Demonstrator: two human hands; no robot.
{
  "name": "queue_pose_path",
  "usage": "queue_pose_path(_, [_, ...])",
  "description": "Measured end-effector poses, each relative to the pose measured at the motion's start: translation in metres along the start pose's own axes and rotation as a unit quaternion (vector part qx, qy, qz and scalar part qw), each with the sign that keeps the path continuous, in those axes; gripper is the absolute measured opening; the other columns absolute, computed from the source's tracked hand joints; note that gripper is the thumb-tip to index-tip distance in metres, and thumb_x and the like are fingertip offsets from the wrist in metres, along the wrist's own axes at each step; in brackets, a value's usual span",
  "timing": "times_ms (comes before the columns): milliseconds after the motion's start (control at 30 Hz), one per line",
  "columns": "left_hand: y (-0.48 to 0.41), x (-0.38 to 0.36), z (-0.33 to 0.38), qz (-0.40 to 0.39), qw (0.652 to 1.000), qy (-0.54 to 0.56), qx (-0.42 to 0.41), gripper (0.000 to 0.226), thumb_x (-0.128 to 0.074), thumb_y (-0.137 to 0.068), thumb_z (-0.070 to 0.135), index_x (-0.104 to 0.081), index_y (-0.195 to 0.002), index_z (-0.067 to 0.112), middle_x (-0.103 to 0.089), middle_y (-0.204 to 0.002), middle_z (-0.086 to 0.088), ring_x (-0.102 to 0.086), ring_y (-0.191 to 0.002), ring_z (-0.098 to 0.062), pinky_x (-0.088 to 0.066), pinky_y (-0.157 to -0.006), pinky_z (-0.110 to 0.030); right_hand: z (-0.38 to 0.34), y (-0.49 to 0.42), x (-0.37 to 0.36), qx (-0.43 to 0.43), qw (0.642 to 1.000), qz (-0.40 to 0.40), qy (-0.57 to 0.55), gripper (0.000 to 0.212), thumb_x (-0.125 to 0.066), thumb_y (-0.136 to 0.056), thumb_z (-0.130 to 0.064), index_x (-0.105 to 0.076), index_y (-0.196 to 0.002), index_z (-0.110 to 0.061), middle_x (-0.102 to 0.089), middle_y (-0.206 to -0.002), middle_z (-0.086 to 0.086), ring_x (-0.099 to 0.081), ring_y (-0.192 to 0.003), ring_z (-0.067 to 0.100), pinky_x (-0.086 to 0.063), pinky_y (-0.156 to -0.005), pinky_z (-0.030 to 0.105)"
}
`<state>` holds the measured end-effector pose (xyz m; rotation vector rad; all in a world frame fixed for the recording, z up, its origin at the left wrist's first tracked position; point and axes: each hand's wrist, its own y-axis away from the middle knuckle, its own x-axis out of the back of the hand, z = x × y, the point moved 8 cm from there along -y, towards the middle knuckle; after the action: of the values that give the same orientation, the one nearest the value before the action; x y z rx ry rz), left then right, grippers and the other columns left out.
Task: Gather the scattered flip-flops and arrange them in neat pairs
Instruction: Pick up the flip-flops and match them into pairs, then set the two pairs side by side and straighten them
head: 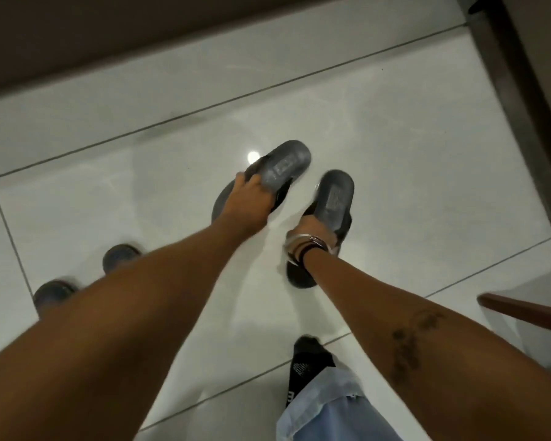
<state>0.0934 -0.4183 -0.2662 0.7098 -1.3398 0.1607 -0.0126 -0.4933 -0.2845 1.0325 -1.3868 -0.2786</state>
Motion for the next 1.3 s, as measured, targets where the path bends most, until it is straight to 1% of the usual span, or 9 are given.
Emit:
queue_pose_path(100, [0.020,-0.014,0.004,-0.006,0.986,0.105,0.130,0.018,-0.056,-0.088,0.027,-0.072,-0.093,0.019,-0.067,-0.095,-0.003,-0.049,-0.107,-0.027,-0.036,-0.095,-0.047,0.006,-0.012,0.024,0.067,0.993,0.049,0.080,0.005,-0.053,-0.082,-0.020,-0.058,-0.082,-0.019,-0.069,-0.092,0.010,-0.062,-0.094,0.032,-0.036,-0.099,0.044])
queue_pose_path(233, [0.038,-0.037,0.026,0.002,0.951,0.204,0.233,0.026,-0.053,-0.094,0.036,-0.070,-0.080,0.022,-0.069,-0.083,0.003,-0.049,-0.097,-0.023,-0.032,-0.084,-0.043,0.005,-0.017,0.030,0.137,0.974,0.019,0.177,0.011,-0.053,-0.082,-0.015,-0.050,-0.073,-0.009,-0.069,-0.093,0.009,-0.059,-0.100,0.031,-0.029,-0.108,0.047])
queue_pose_path(400, [0.042,-0.055,0.056,0.001,0.944,0.226,0.240,0.026,-0.054,-0.094,0.037,-0.070,-0.080,0.022,-0.068,-0.080,0.003,-0.049,-0.092,-0.023,-0.030,-0.081,-0.042,0.000,-0.013,0.023,0.192,0.950,0.029,0.243,0.022,-0.055,-0.085,-0.014,-0.071,-0.100,-0.017,-0.069,-0.098,0.009,-0.051,-0.111,0.034,-0.031,-0.109,0.047])
queue_pose_path(600, [0.048,-0.058,0.060,-0.023,0.961,0.182,0.205,0.017,-0.058,-0.087,0.033,-0.068,-0.077,0.024,-0.056,-0.068,0.004,-0.040,-0.079,-0.021,-0.031,-0.078,-0.041,0.007,-0.018,0.010,0.202,0.945,0.038,0.255,0.026,-0.053,-0.083,-0.008,-0.072,-0.097,-0.020,-0.071,-0.096,0.004,-0.057,-0.107,0.029,-0.024,-0.112,0.046])
queue_pose_path(733, [0.056,-0.045,0.055,0.010,0.950,0.265,0.166,0.016,-0.054,-0.088,0.029,-0.070,-0.086,0.024,-0.068,-0.087,0.006,-0.053,-0.094,-0.023,-0.035,-0.087,-0.045,0.002,-0.013,0.015,0.208,0.935,0.091,0.271,0.018,-0.054,-0.084,-0.023,-0.069,-0.092,-0.018,-0.072,-0.094,0.008,-0.064,-0.097,0.032,-0.035,-0.093,0.043])
queue_pose_path(867, [0.119,-0.038,-0.004,0.094,0.915,0.253,0.299,0.019,-0.051,-0.089,0.025,-0.069,-0.093,0.027,-0.066,-0.092,0.002,-0.058,-0.086,-0.022,-0.036,-0.083,-0.041,-0.028,0.023,0.024,0.294,0.907,0.179,0.242,0.014,-0.054,-0.082,-0.019,-0.066,-0.085,-0.012,-0.065,-0.092,0.016,-0.063,-0.086,0.039,-0.043,-0.080,0.045])
queue_pose_path(1000, [0.246,-0.085,-0.092,0.073,0.806,0.227,0.542,0.030,-0.051,-0.094,0.035,-0.064,-0.111,0.014,-0.062,-0.110,-0.009,-0.057,-0.099,-0.029,-0.039,-0.089,-0.043,-0.087,0.076,-0.037,0.443,0.838,0.109,0.300,0.044,-0.060,-0.084,-0.029,-0.057,-0.123,-0.008,-0.055,-0.131,0.020,-0.053,-0.116,0.039,-0.046,-0.094,0.050])
queue_pose_path(1100, [0.315,-0.116,-0.137,0.022,0.744,0.190,0.640,0.051,-0.057,-0.087,0.048,-0.060,-0.116,0.006,-0.059,-0.116,-0.013,-0.054,-0.107,-0.033,-0.036,-0.095,-0.051,-0.116,0.089,-0.114,0.429,0.837,0.004,0.341,0.078,-0.062,-0.085,-0.043,-0.026,-0.148,-0.014,-0.013,-0.160,0.014,-0.019,-0.145,0.034,-0.022,-0.115,0.052])
queue_pose_path(1300, [0.322,-0.146,-0.162,-0.044,0.764,0.226,0.603,0.042,-0.057,-0.086,0.049,-0.070,-0.098,0.011,-0.065,-0.106,-0.012,-0.058,-0.102,-0.031,-0.034,-0.095,-0.047,-0.149,0.074,-0.199,0.327,0.871,-0.043,0.363,0.107,-0.070,-0.077,-0.052,-0.001,-0.152,-0.021,0.012,-0.161,0.013,0.002,-0.148,0.034,-0.013,-0.119,0.052])
